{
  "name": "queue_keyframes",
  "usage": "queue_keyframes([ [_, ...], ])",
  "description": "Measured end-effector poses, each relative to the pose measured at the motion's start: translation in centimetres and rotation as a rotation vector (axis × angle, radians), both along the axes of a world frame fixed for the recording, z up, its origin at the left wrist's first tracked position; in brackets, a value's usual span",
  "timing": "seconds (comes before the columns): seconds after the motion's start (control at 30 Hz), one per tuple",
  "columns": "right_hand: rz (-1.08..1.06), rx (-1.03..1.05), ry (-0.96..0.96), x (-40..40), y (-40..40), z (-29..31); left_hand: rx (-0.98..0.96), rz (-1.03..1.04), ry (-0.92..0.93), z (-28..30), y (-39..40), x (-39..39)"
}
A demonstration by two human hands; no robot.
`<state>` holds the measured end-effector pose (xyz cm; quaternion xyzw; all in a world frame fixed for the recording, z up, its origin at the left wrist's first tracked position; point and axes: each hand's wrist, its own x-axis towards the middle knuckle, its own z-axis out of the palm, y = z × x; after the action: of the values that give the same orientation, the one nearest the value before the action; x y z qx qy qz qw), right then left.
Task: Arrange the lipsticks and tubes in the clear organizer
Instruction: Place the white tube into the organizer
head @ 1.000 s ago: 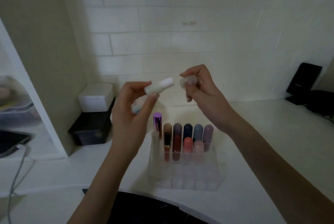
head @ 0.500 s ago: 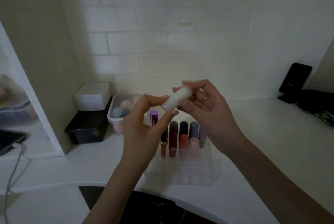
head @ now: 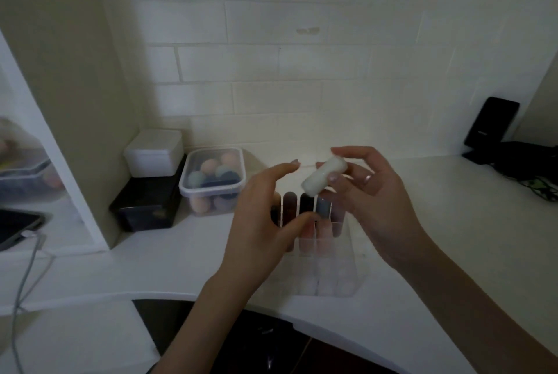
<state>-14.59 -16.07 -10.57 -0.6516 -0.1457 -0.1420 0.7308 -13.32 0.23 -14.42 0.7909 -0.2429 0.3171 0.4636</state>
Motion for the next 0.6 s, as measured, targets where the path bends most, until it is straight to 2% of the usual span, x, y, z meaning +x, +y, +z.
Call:
queue_keyframes([
  [0.1,-0.192,-0.116,-0.069,0.1,-2.0,-1.1,0.038,0.085,-0.075,-1.3,0.9,-0.2],
  [0.23,-0.260,-0.314,-0.076,-0.1,-3.2,-3.5,-0.106,0.211,-0.156,-3.2,2.2,-0.2],
  [0.4,-0.287,-0.485,-0.153,0.1,-3.2,-5.2,-0.199,0.215,0.007,-4.6,2.5,0.4],
  [0.5,-0.328,-0.680,-0.196,0.5,-3.5,-6.4,-0.208,0.181,0.044,-5.0,2.5,0.2],
  [0.6,-0.396,-0.725,-0.179,0.6,-3.9,-6.9,-0.204,0.187,0.069,-5.1,2.5,0.1],
])
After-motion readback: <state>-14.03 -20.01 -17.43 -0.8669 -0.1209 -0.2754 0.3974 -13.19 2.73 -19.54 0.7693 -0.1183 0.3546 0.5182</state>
